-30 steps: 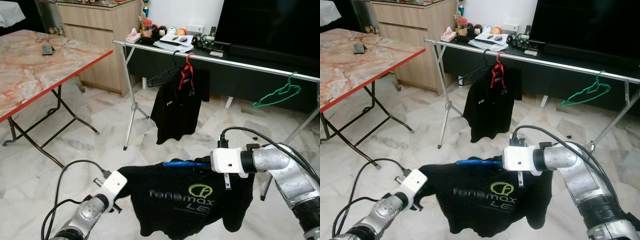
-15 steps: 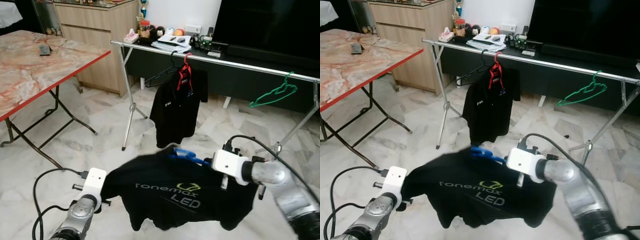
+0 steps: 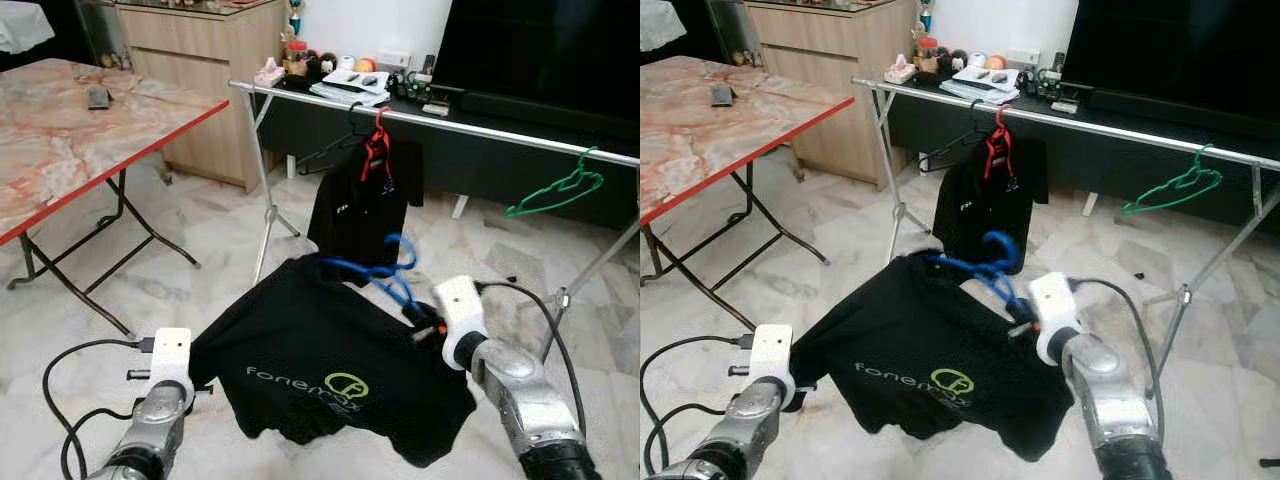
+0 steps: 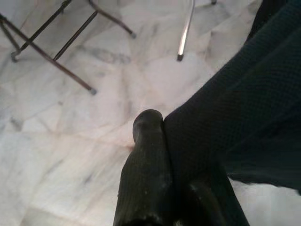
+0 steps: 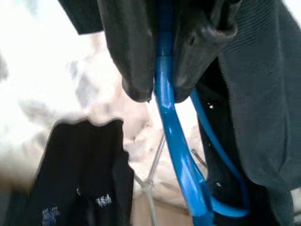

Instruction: Hang hanger

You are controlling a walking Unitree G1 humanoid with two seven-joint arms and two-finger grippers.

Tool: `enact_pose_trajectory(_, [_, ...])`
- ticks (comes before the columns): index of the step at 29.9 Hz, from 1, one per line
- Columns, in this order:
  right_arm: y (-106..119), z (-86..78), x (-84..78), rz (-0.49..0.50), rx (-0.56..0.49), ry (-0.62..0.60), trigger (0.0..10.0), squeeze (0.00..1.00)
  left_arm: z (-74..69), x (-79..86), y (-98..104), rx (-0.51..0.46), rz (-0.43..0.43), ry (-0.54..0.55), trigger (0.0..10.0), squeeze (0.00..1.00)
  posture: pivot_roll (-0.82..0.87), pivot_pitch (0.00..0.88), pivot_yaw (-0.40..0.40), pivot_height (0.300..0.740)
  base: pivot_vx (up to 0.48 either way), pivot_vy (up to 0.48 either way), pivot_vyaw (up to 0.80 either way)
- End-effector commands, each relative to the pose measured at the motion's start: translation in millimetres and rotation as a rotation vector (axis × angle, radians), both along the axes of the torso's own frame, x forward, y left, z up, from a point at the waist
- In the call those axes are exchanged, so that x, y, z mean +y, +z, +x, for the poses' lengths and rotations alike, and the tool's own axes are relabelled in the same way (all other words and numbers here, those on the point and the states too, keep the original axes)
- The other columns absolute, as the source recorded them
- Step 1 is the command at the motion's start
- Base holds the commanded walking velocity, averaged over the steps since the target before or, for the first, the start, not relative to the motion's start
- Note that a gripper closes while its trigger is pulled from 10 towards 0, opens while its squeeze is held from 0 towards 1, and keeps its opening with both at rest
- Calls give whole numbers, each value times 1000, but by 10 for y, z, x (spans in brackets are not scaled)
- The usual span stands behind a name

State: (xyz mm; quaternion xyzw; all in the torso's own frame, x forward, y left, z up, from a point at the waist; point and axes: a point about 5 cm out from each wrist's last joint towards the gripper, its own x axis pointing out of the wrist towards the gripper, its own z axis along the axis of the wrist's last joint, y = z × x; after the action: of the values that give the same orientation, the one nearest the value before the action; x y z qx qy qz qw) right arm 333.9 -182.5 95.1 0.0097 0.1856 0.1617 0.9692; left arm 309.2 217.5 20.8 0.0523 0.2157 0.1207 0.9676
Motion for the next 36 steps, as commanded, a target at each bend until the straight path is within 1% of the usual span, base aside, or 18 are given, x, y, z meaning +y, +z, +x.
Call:
enact_pose_trajectory(1, [375, 80, -575, 79, -158, -371, 10000, 0, -309, 260, -266, 149, -9, 135, 0, 0, -24, 60, -28, 740, 0, 0, 0])
enact_pose_trajectory(3, [430, 87, -473, 197, -208, -395, 10000, 0, -245, 173, -229, 121, -18, 76, 0, 0, -19, 61, -27, 740, 0, 0, 0])
enact_pose_trajectory(9, [462, 90, -430, 268, -246, -455, 10000, 0, -162, 71, -169, 81, -16, -3, 0, 0, -16, 60, -24, 740, 0, 0, 0])
enact_pose_trajectory(11, [425, 85, -239, 216, -229, -317, 10000, 0, -108, -58, -131, 40, -55, -108, 0, 0, -17, 61, -25, 740, 0, 0, 0])
enact_pose_trajectory(12, [425, 85, -239, 216, -229, -317, 10000, 0, -108, -58, -131, 40, -55, -108, 0, 0, -17, 61, -25, 740, 0, 0, 0])
enact_pose_trajectory(13, [385, 51, -61, 75, -235, -154, 10000, 0, -82, -138, -106, 17, -50, -184, 0, 0, -17, 61, -25, 740, 0, 0, 0])
enact_pose_trajectory(14, [373, 29, 13, 21, -253, -85, 10000, 0, -72, -172, -94, 7, -44, -215, 0, 0, -17, 61, -25, 740, 0, 0, 0])
enact_pose_trajectory(15, [373, 29, 13, 21, -253, -85, 10000, 0, -72, -172, -94, 7, -44, -215, 0, 0, -17, 61, -25, 740, 0, 0, 0])
enact_pose_trajectory(16, [307, -26, 123, -42, -252, 32, 10000, 0, -53, -223, -69, -17, -44, -253, 0, 0, -14, 61, -25, 740, 0, 0, 0])
enact_pose_trajectory(18, [190, -123, 231, -64, -210, 189, 10000, 0, -18, -261, -18, -54, -36, -279, 0, 0, -12, 61, -25, 740, 0, 0, 0])
enact_pose_trajectory(20, [174, -143, 245, -59, -201, 213, 10000, 0, -12, -267, -8, -60, -38, -284, 0, 0, -12, 61, -25, 740, 0, 0, 0])
enact_pose_trajectory(22, [99, -237, 211, -69, -147, 324, 10000, 0, 32, -253, 62, -103, -21, -280, 0, 0, -11, 62, -25, 740, 0, 0, 0])
enact_pose_trajectory(23, [49, -288, 147, -132, -119, 385, 10000, 0, 59, -213, 115, -136, -6, -255, 0, 0, -11, 62, -25, 740, 0, 0, 0])
enact_pose_trajectory(25, [21, -296, 89, -167, -92, 388, 10000, 0, 68, -169, 136, -147, -3, -220, 0, 0, -11, 62, -25, 740, 0, 0, 0])
enact_pose_trajectory(27, [-76, -380, -106, -251, 26, 449, 10000, 0, 90, -6, 207, -191, -22, -84, 0, 0, -11, 62, -25, 740, 0, 0, 0])
enact_pose_trajectory(30, [-144, -486, -246, -367, 94, 545, 10000, 0, 100, 90, 265, -233, -35, -2, 0, 0, -11, 62, -25, 740, 0, 0, 0])
enact_pose_trajectory(33, [-124, -494, -462, -437, 130, 519, 10000, 0, 73, 235, 277, -230, -21, 117, 0, 0, -28, 64, -22, 740, 0, 0, 0])
enact_pose_trajectory(36, [-33, -482, -550, -430, 126, 516, 10000, 0, 18, 317, 200, -167, -32, 191, 0, 0, -31, 65, -19, 740, 0, 0, 0])
